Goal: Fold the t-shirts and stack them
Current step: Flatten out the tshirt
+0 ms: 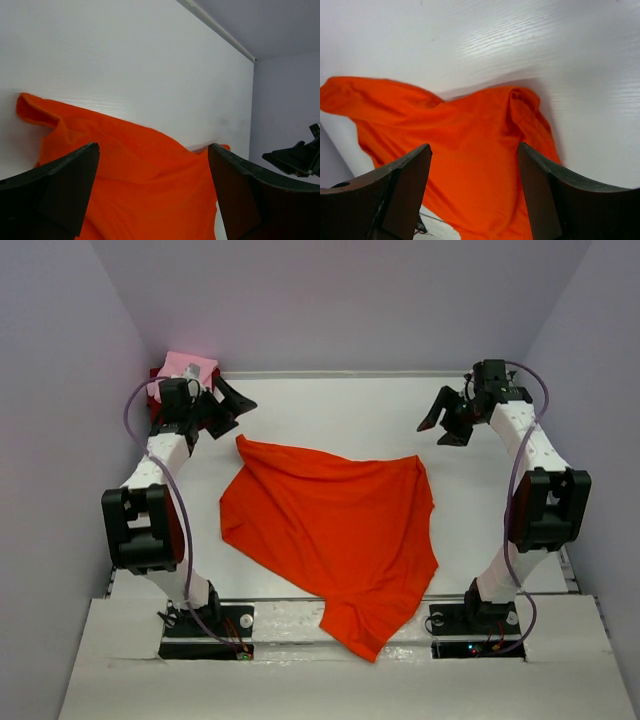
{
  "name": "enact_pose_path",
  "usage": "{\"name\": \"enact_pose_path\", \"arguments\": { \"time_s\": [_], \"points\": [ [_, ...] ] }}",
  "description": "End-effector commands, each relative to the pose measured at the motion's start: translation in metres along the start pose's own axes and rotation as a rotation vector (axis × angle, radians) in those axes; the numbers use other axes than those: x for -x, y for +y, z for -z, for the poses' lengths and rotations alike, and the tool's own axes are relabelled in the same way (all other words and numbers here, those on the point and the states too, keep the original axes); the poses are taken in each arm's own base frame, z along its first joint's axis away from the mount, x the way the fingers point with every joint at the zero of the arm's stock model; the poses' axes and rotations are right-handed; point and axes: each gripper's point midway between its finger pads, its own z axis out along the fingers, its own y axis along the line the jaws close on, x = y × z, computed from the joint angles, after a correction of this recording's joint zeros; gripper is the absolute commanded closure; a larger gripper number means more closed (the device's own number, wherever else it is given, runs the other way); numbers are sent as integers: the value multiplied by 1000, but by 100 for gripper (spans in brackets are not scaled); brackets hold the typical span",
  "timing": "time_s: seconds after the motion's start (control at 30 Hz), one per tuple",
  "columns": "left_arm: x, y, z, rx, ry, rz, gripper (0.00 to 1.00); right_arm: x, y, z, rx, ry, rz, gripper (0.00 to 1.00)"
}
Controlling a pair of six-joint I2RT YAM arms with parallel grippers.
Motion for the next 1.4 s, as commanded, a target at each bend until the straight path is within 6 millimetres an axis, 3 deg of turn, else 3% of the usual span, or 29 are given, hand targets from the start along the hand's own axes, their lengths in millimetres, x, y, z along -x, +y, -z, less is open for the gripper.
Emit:
{"name": "enact_pose_path", "arguments": {
  "time_s": [0.0,0.07,0.17,0.23,0.27,0.3,0.37,0.43,0.47,0.5,0.57,0.7,0.87,1.03,1.2,1.37],
  "points": [
    [-14,-50,39,-128,40,0,1,-32,25,27,174,37,-18,30],
    [-30,-48,45,-106,70,38,1,-50,49,42,325,88,-60,32],
    [-50,-52,63,-69,106,59,1,-91,62,37,447,234,-103,35],
    [-62,-53,74,-43,126,80,1,-113,56,27,411,273,-91,68],
    [-72,-48,76,-25,148,97,2,-115,51,24,397,270,-77,80],
    [-79,-46,79,-12,166,131,5,-118,47,20,385,274,-80,100],
    [-88,-46,85,-17,175,151,13,-123,40,13,368,284,-82,100],
    [-98,-35,87,18,186,171,48,-121,39,8,371,280,-75,100],
    [-103,-24,87,66,190,186,82,-120,42,6,370,276,-64,100],
    [-106,-19,87,91,193,184,99,-121,45,5,373,279,-56,100],
    [-114,-2,82,161,217,191,100,-121,45,-1,367,290,-50,100],
    [-152,39,75,364,368,185,100,-125,46,-16,347,304,-28,100],
    [-170,64,73,490,409,168,100,-128,46,-39,333,324,-2,100],
    [-174,89,73,621,421,179,100,-128,45,-56,300,329,16,100],
    [-168,93,73,681,414,145,100,-129,40,-72,275,334,30,100],
    [-164,105,89,787,400,119,100,-126,33,-88,256,332,41,100]
  ]
}}
